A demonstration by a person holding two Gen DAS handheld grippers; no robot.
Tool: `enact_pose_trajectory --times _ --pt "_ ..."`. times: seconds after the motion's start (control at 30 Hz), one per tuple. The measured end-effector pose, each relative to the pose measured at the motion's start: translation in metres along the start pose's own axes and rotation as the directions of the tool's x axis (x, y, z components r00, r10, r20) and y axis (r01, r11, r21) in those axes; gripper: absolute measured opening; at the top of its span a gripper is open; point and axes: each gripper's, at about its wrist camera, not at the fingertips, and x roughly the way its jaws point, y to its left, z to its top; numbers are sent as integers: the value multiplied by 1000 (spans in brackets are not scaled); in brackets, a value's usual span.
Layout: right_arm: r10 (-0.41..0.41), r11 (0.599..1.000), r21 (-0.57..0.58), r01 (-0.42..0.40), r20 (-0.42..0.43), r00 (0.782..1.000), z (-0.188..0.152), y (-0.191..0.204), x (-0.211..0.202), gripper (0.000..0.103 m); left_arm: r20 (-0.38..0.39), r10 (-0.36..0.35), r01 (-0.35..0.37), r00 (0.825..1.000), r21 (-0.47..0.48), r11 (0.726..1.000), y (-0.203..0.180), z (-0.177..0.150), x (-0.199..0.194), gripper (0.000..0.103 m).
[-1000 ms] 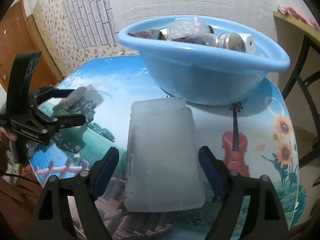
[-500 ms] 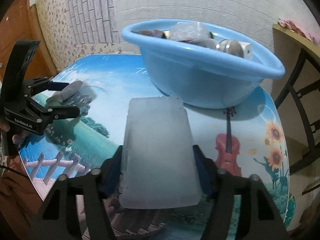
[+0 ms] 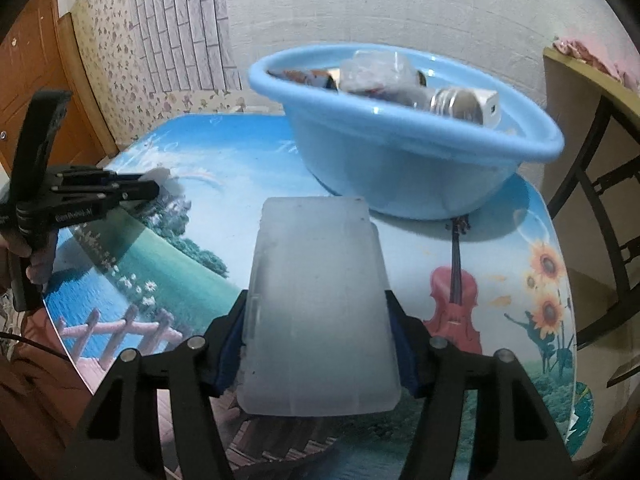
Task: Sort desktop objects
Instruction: 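Lift the clear box with the right tool while the left tool lifts the white hook, then carry the clear box and white hook over the basin and open both tools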
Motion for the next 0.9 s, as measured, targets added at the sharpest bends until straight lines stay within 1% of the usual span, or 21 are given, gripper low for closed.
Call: enact_pose_trajectory --times 0.13,0.33,0.5,0.63,0.77,0.9 --pt "31 1000 -5 -31 34 999 5 -1 -16 61 26 6 -5 1000 -2 1000 -1 2 -11 12" --pt "77 996 -59 -73 71 995 12 14 -35 61 98 8 -6 995 -13 1000 -4 18 -40 11" --pt "106 990 -103 -94 123 987 26 29 -52 61 157 -3 1 988 8 1000 -14 38 -63 11" --pt "113 991 -86 -99 172 979 40 26 -65 61 192 -31 25 981 31 999 -26 56 -74 11" --pt "81 996 -58 -71 213 974 55 16 -71 61 203 -59 48 977 57 997 -36 73 -72 11" --pt "27 1000 -4 -26 217 976 67 -5 -71 61 204 -81 66 976 80 995 -48 93 -62 11"
